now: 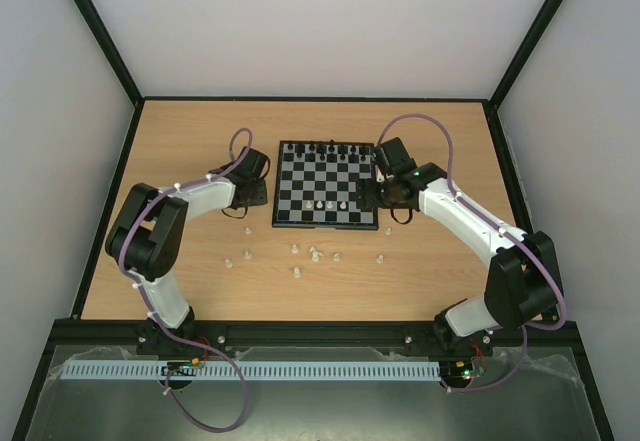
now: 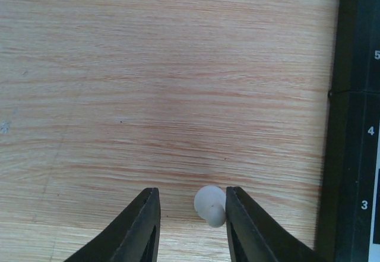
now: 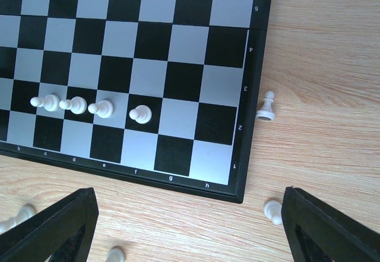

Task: Set up the chess pieces on the board
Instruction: Pick up the chess piece at the center of the board.

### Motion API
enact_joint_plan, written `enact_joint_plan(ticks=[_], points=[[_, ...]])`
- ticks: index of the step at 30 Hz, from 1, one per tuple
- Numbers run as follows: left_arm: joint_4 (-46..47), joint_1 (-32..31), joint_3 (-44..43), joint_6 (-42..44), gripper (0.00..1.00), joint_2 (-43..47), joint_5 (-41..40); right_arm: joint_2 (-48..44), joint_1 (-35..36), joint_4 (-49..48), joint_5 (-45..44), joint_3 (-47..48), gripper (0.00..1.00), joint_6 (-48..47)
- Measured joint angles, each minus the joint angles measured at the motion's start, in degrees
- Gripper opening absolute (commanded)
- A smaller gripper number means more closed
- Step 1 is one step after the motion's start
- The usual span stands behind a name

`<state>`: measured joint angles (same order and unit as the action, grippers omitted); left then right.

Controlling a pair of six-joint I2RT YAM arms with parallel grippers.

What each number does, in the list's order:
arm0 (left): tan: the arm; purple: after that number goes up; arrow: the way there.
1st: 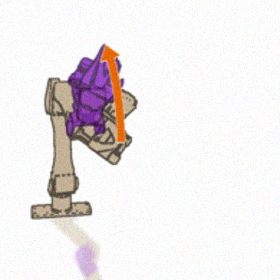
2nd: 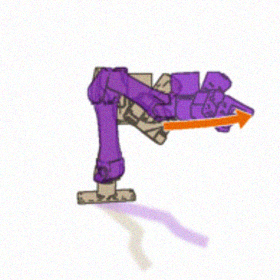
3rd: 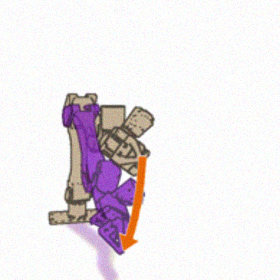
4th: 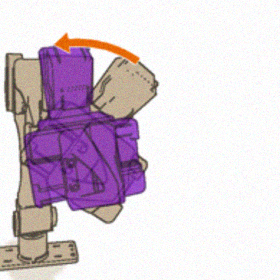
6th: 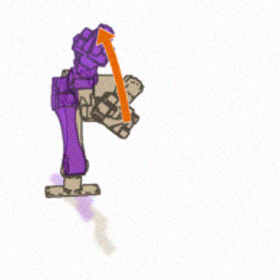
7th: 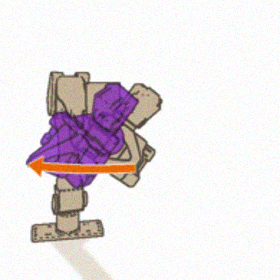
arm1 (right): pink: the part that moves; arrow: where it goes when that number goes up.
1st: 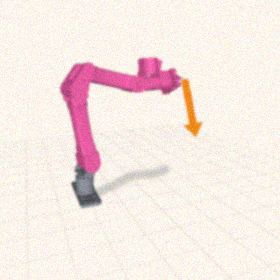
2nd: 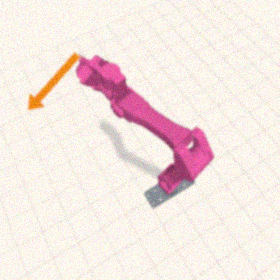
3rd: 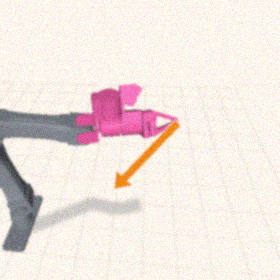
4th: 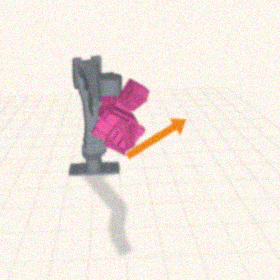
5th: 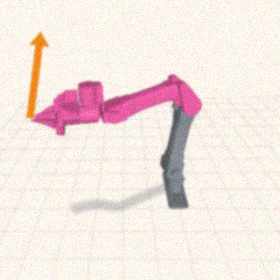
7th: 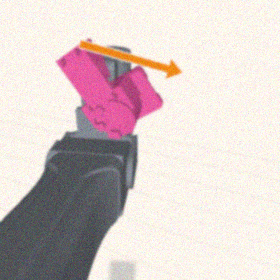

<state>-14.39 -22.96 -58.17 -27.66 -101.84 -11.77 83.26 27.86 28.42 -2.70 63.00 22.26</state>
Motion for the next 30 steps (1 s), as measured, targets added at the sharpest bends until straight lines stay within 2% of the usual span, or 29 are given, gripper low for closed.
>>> enact_joint_plan(ticks=[8,12,30], points=[[0.4,0.0,0.0,0.1,0.14,-1.1,0.4,0.0,0.0,0.0,0.3,0.0,0.85,0.0],[0.5,0.0,0.0,0.3,0.10,-1.6,0.4,0.0,0.0,0.0,0.5,-0.1,0.84,0.0],[-1.1,-3.0,-0.1,0.2,0.06,1.3,0.4,0.0,0.0,0.0,0.7,-0.2,0.84,0.0]])
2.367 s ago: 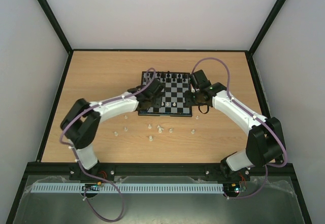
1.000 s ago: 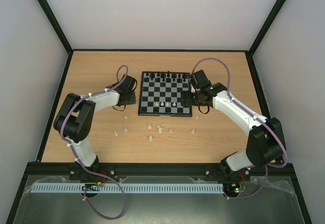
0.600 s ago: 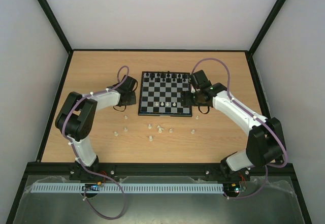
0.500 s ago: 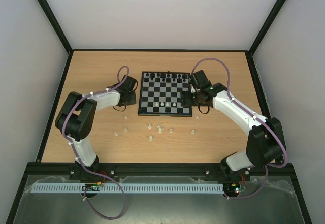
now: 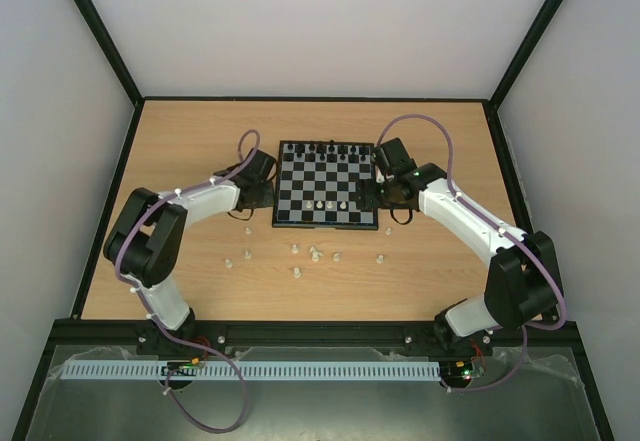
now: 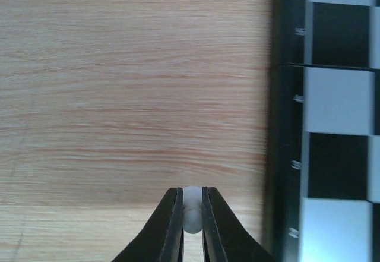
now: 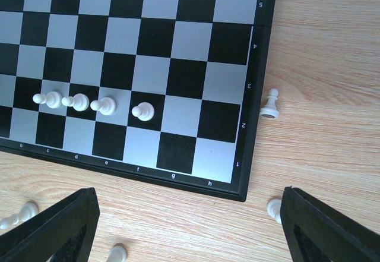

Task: Set up the chess pieces on the board
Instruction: Pick up the chess piece at the center of the board, then place the chess piece on the chessboard.

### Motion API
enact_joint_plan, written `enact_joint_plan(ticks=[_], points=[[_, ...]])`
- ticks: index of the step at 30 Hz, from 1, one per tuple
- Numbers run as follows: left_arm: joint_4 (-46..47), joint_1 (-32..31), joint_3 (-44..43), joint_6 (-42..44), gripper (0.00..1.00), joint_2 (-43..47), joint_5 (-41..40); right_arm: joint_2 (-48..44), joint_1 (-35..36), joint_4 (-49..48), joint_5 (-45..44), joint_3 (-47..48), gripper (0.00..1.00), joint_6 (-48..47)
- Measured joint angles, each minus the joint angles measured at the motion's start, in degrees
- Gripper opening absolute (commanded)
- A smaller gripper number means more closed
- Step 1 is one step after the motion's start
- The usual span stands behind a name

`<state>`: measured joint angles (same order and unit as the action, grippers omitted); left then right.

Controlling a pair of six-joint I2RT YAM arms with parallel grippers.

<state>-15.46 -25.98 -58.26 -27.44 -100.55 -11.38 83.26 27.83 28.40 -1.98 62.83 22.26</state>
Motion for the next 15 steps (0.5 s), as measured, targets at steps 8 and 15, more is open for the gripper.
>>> enact_joint_plan(ticks=[8,15], points=[[-2.5,-6.4,-1.8,-0.2,0.06,2.2,1.2,0.0,0.0,0.0,0.0,0.0,0.84,0.0],[-3.8,-12.2,-6.3,-1.1,0.07,0.9,1.6,0.0,0.0,0.0,0.0,0.0,0.84,0.0]])
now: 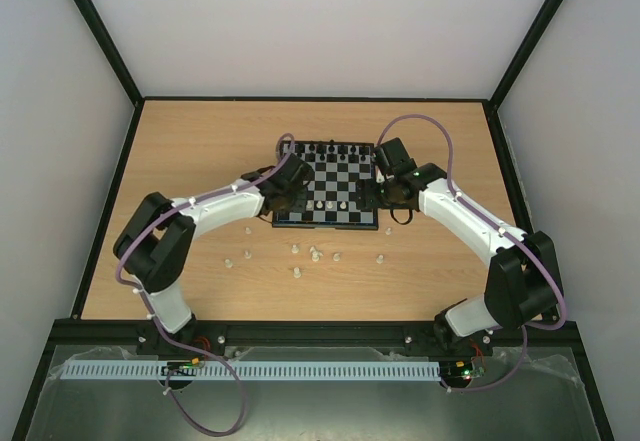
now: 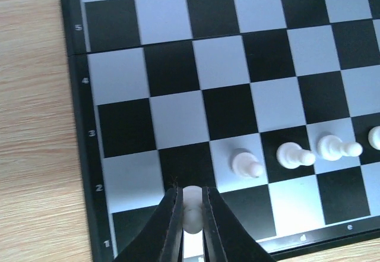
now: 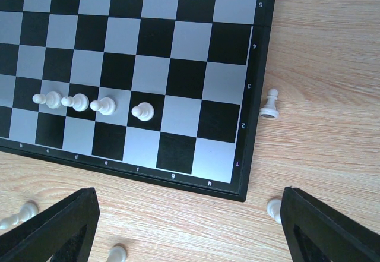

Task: Set up the chess pieces on the board
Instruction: Place the chess piece on the chessboard.

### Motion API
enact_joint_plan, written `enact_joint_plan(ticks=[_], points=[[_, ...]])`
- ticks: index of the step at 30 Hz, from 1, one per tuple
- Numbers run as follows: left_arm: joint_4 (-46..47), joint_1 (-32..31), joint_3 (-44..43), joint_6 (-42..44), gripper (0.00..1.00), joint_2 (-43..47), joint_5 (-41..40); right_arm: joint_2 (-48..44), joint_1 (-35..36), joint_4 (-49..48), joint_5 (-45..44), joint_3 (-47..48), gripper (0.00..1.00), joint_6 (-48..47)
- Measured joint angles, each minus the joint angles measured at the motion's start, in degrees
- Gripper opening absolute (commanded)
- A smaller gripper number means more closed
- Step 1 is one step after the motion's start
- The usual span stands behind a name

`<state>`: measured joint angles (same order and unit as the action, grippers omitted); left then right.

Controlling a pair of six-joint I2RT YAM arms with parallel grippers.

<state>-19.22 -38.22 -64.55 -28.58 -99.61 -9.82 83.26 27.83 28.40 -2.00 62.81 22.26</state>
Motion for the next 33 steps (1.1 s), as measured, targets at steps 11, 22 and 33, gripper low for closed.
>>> enact_joint_plan(ticks=[11,22,33], points=[[-0.6,-1.0,-5.1,-0.4,0.08,-7.0,0.2,0.0,0.0,0.0,0.0,-0.1,0.85,0.0],[-1.5,-1.0,-7.5,-0.3,0.11,-9.9,-0.9,0.0,0.0,0.0,0.0,-0.4,0.84,0.0],[-1.5,-1.0,-6.6,-0.4,0.11,-9.9,-1.0,0.0,0.0,0.0,0.0,-0.4,0.84,0.0]])
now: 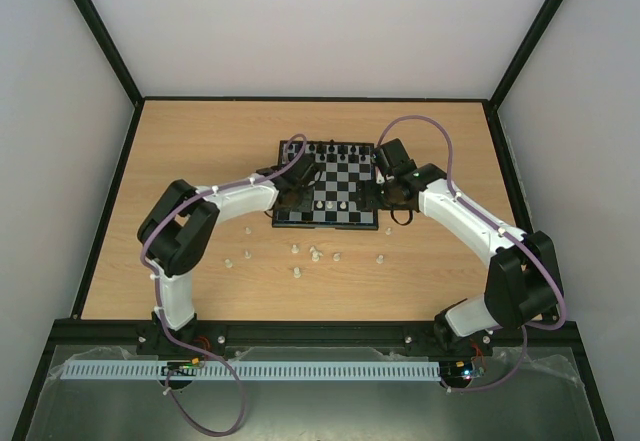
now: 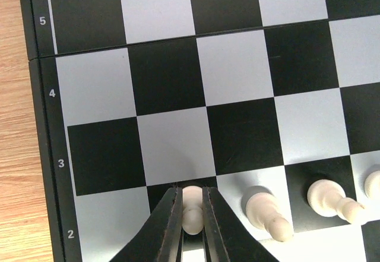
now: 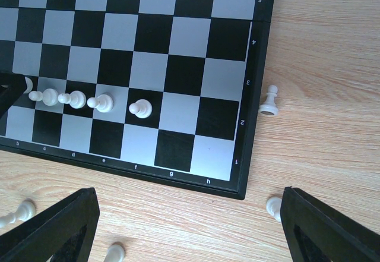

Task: Set up the chess pieces on the board
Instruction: Place the chess piece on the chessboard, then pick up the chess piece at the center of the board.

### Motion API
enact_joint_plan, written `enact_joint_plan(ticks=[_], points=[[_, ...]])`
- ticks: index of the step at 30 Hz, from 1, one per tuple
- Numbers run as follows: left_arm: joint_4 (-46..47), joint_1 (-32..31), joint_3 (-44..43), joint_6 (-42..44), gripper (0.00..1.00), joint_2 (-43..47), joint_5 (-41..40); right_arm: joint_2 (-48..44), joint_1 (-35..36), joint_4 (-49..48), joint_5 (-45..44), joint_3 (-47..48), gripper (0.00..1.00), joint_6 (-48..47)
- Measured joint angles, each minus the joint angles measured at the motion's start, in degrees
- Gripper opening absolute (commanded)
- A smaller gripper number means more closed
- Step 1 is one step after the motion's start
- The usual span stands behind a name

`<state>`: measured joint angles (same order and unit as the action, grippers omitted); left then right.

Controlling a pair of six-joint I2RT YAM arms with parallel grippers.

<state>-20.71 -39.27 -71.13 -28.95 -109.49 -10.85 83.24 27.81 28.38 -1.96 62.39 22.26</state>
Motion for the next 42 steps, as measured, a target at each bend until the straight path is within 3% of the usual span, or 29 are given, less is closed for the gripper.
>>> enact_joint_plan(ticks=[4,18,28,34,42], points=[[0.5,-0.1,0.9,0.0,0.13,0.5,-0.2,0.0,0.0,0.0,0.0,0.0,0.84,0.0],[-0.5,-0.4,1.7,-0.6,0.39,1.5,-0.8,0.0,0.0,0.0,0.0,0.0,0.85,0.0],[-2.4,-0.6,2.9,-1.1,0.60,11.3,-3.9,0.0,0.0,0.0,0.0,0.0,0.85,0.0],[-2.6,0.7,11.8,-2.6,0.61,20.5,-5.9,0.0,0.0,0.0,0.1,-0.3,0.85,0.0],[-2.4,4.9,23.6,-4.7,0.60,23.5,-5.9,0.0,0.0,0.0,0.5,-0.3,0.85,0.0]])
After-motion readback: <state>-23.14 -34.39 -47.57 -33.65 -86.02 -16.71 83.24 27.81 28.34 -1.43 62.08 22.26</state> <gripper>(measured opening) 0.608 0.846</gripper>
